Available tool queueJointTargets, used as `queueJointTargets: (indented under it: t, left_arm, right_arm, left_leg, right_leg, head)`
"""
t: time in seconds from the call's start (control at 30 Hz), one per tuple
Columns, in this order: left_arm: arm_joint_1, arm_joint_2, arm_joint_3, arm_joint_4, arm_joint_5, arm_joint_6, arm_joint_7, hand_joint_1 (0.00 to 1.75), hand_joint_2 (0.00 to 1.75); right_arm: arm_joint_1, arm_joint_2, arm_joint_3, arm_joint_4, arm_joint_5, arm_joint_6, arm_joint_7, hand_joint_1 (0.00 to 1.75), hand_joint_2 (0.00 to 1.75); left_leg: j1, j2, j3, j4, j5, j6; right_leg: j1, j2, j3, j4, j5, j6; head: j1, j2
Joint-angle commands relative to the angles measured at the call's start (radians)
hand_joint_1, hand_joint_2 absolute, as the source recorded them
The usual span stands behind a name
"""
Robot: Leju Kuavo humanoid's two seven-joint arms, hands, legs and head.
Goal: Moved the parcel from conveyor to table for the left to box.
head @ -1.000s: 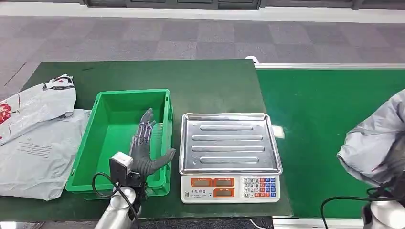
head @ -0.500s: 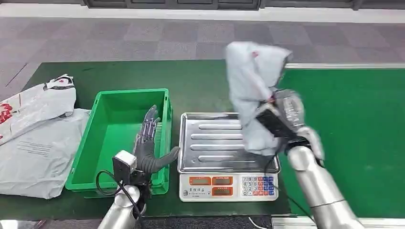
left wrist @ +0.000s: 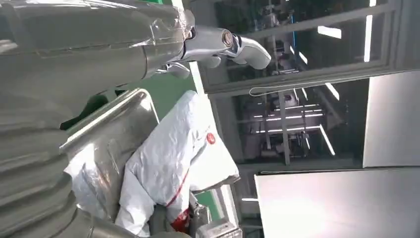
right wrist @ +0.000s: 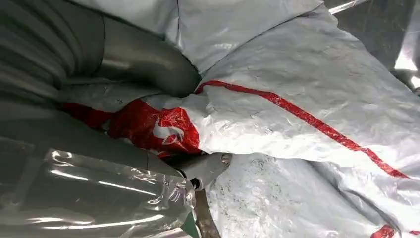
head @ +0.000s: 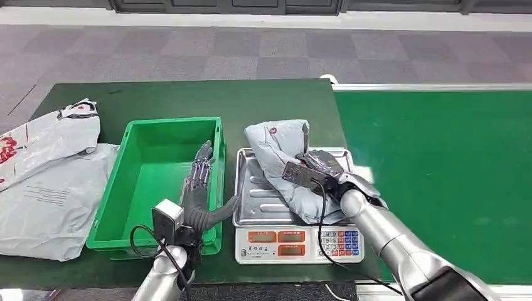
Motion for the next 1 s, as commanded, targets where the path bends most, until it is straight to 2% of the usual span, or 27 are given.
queueJointTargets:
  t: [0.03,0.07,0.1,0.13,0.23,0.43,0.57,0.67,0.87,1.0]
  left_arm:
    - [-0.027,0.016,-0.049,0.06,0.007,-0.007,0.005,0.0,1.75]
    - [-0.035,0.014,-0.049,0.067,0.012,-0.005,0.005,0.0,1.75]
    - [-0.033,0.015,-0.051,0.065,0.015,-0.005,0.005,0.0,1.75]
    - [-0.032,0.014,-0.052,0.06,0.016,-0.009,0.005,0.0,1.75]
    - [-0.034,0.007,-0.056,0.059,0.018,-0.017,0.005,0.0,1.75]
    - [-0.062,0.007,-0.065,0.094,0.013,-0.027,0.005,0.0,1.75]
    - [-0.074,0.0,-0.056,0.112,0.009,-0.021,0.005,0.0,1.75]
    - [-0.074,0.0,-0.056,0.112,0.009,-0.021,0.005,0.0,1.75]
    - [-0.141,-0.019,-0.036,0.21,0.007,-0.014,0.005,0.0,1.75]
    - [-0.251,-0.02,-0.005,0.289,0.015,0.017,0.005,0.0,1.75]
  right_arm:
    - [0.05,-0.006,0.086,0.059,-0.049,0.006,-0.035,1.75,1.75]
    - [0.072,-0.002,0.063,0.02,-0.097,-0.019,-0.078,1.75,1.75]
    - [0.088,-0.002,0.05,-0.008,-0.123,-0.05,-0.104,0.21,1.75]
    - [0.108,-0.007,0.042,-0.051,-0.133,-0.104,-0.155,0.0,1.75]
    - [0.186,-0.011,-0.013,-0.191,-0.245,-0.154,-0.247,0.0,1.75]
    - [0.271,0.014,-0.088,-0.328,-0.429,-0.117,-0.289,0.0,1.75]
    - [0.312,0.037,-0.14,-0.425,-0.467,-0.127,-0.291,0.0,1.75]
    - [0.312,0.037,-0.14,-0.425,-0.467,-0.127,-0.291,0.0,1.75]
    - [0.354,0.009,-0.236,-0.557,-0.497,-0.101,-0.322,0.0,1.75]
    - [0.365,0.012,-0.314,-0.64,-0.458,-0.167,-0.333,0.0,1.75]
  left_leg:
    - [0.002,-0.003,0.0,-0.005,0.003,-0.002]
    - [0.001,-0.002,0.002,-0.002,0.002,-0.001]
    - [0.002,-0.002,0.001,-0.004,0.003,-0.002]
    - [0.001,-0.001,0.001,-0.004,0.003,-0.002]
    - [0.002,-0.002,0.001,-0.007,0.004,-0.002]
    - [0.002,-0.002,-0.002,-0.002,0.001,-0.002]
    - [0.001,-0.001,-0.004,-0.001,0.001,-0.002]
    - [0.001,0.001,-0.005,-0.001,0.0,-0.002]
    - [0.001,-0.003,-0.007,-0.001,0.002,-0.002]
    - [0.001,-0.004,-0.008,0.0,0.002,-0.002]
  right_leg:
    - [0.002,-0.003,0.001,-0.005,0.003,-0.001]
    - [0.001,-0.001,0.002,-0.003,0.001,-0.001]
    - [0.002,-0.001,0.002,-0.005,0.003,-0.002]
    - [0.002,-0.001,0.001,-0.005,0.003,-0.002]
    - [0.003,-0.002,0.002,-0.008,0.004,-0.002]
    - [0.002,-0.001,-0.002,-0.002,0.001,-0.001]
    - [0.001,0.0,-0.004,-0.001,0.001,-0.001]
    - [0.001,0.002,-0.005,0.0,0.001,-0.001]
    - [0.001,-0.002,-0.006,-0.001,0.001,-0.001]
    - [0.001,-0.003,-0.007,0.0,0.001,-0.001]
  head:
    - [0.0,0.0]
    - [0.0,0.0]
    - [0.0,0.0]
    - [0.0,0.0]
    - [0.0,0.0]
    - [0.0,0.0]
    - [0.0,0.0]
    - [0.0,0.0]
    - [0.0,0.0]
    - [0.0,0.0]
